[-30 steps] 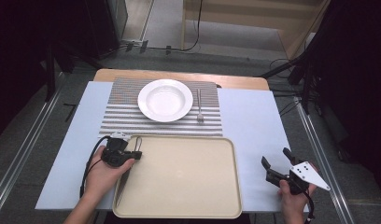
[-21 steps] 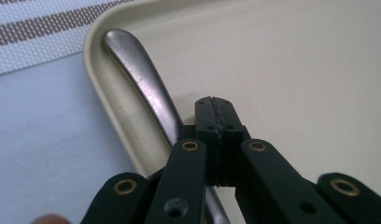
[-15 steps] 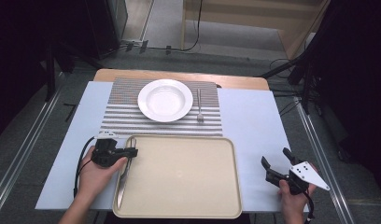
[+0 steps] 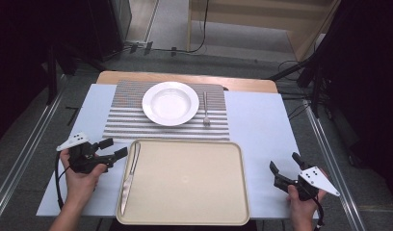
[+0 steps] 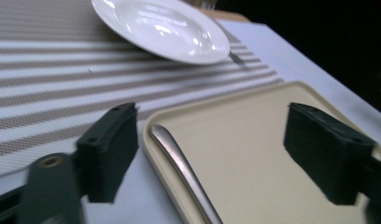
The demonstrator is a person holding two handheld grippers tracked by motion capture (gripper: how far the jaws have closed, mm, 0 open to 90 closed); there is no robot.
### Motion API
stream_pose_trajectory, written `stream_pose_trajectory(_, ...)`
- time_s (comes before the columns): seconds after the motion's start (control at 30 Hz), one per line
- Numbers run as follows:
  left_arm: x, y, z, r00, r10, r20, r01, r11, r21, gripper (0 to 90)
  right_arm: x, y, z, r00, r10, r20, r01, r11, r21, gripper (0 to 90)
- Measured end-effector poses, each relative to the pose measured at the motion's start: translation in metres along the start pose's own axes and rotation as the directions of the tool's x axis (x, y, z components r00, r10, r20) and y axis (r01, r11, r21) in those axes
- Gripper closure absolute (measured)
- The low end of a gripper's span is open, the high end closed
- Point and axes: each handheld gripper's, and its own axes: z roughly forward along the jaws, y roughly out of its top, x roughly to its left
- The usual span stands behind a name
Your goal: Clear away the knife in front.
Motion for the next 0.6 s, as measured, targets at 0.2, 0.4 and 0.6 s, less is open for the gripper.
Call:
stream_pose_trajectory(0.2,0.010,-0.005,-0.013,1.0000,0.004,-0.002,-0.005,0.9987,-0.050,0.0,-0.001,0.000,0.000,1.0000,0.003,0.005,-0.003,1.000,0.002,14.0)
stream_pose_trajectory(0.4,0.018,-0.015,-0.026,0.9977,0.060,-0.031,-0.063,0.9919,-0.110,0.0,0.000,0.000,0.000,0.9999,0.005,0.014,-0.005,1.000,0.005,14.0)
stream_pose_trajectory(0.6,0.028,-0.025,-0.033,0.9911,0.085,-0.102,-0.099,0.9855,-0.138,0.0,-0.001,0.000,0.000,0.9997,0.014,0.021,-0.014,1.000,0.008,14.0)
